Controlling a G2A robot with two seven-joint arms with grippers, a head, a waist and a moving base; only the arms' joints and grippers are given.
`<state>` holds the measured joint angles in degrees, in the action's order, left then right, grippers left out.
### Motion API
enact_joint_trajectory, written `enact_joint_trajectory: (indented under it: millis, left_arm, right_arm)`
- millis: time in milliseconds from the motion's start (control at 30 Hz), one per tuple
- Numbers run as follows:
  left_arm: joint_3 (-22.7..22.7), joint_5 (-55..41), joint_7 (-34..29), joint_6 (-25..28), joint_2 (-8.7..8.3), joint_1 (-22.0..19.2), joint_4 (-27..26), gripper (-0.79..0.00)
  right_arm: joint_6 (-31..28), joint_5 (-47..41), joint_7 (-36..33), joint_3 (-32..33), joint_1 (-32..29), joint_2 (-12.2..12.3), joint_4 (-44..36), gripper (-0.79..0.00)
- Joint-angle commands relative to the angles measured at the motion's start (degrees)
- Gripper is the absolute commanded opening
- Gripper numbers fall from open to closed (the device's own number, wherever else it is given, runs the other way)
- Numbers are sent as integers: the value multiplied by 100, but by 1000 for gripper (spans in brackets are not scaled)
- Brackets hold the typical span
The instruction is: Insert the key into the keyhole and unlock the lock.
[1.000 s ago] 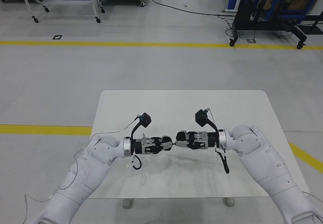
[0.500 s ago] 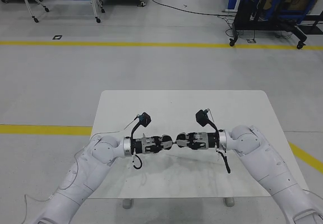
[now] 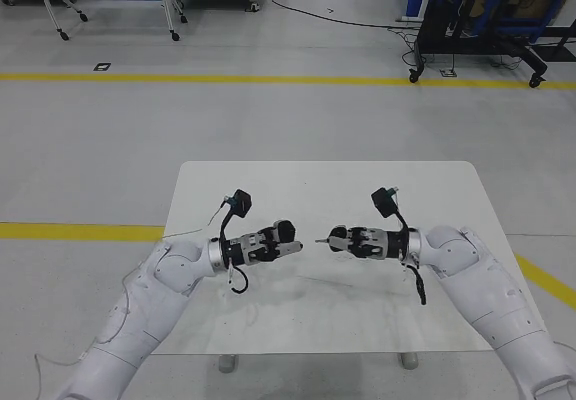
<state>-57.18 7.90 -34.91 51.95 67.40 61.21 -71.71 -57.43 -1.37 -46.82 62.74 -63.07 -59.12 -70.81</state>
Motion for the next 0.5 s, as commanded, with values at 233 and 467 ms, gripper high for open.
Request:
enact_joint_trajectory:
  millis: [233, 467]
  left_arm:
    - [-275, 182, 364, 20, -56, 125, -103, 0]
    - [-305, 430, 336, -8, -69, 109, -227, 0]
  right_arm:
    - [-57, -200, 250, 570, -381, 175, -141, -785]
    - [-57, -200, 250, 570, -381, 175, -141, -785]
